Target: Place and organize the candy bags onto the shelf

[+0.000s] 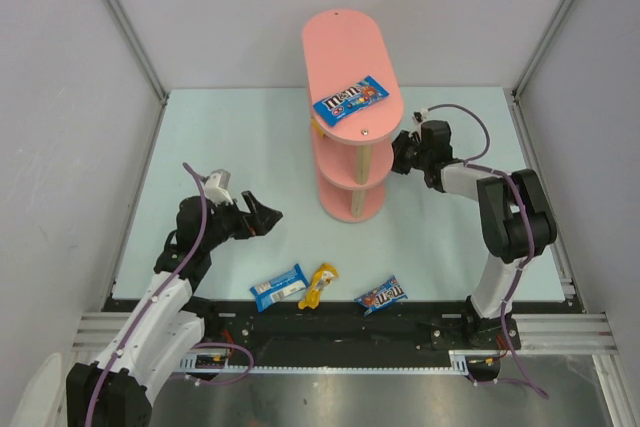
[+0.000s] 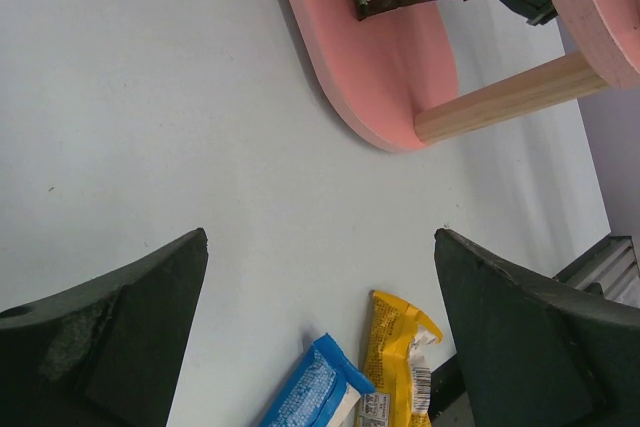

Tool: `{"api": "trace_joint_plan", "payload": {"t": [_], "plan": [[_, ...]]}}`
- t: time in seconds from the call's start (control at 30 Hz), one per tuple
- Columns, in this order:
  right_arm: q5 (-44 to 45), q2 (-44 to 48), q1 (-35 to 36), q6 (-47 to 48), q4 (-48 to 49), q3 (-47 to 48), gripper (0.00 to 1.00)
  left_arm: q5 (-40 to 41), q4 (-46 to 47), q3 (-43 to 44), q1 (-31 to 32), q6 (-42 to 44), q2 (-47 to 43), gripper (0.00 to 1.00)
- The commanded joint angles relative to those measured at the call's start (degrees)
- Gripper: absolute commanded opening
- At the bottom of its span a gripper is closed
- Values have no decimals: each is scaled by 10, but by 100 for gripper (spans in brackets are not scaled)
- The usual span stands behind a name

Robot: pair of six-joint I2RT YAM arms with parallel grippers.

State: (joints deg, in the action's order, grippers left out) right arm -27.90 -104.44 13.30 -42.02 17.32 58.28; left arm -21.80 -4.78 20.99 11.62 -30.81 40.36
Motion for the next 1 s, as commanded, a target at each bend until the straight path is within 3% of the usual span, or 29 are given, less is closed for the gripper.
{"api": "trace_joint_plan", "payload": {"t": [0.0, 0.1, 0.13, 0.23, 0.33, 0.57, 0.77, 0.97], "plan": [[-12, -22, 7, 1, 16, 29, 0, -12, 15, 0, 2, 11, -4, 100], [-22, -33, 6, 5, 12, 38, 9, -14, 13, 1, 2, 14, -4, 100], [-18, -32, 6, 7, 9, 38, 23, -13, 10, 4, 2, 15, -4, 100], [9, -15, 3, 22, -17, 38, 54, -11, 8, 5, 2, 17, -5, 100], [35, 19, -3, 37, -40, 38, 67, -11, 5, 5, 2, 18, -6, 100], [96, 100, -33, 48, -112, 24, 70, 6, -1, 6, 2, 23, -12, 100], [130, 201, -33, 77, -194, -60, 70, 11, 32, -16, 2, 22, -58, 100], [145, 311, -32, 98, -263, -147, 70, 15, 18, -10, 2, 27, -35, 100]]}}
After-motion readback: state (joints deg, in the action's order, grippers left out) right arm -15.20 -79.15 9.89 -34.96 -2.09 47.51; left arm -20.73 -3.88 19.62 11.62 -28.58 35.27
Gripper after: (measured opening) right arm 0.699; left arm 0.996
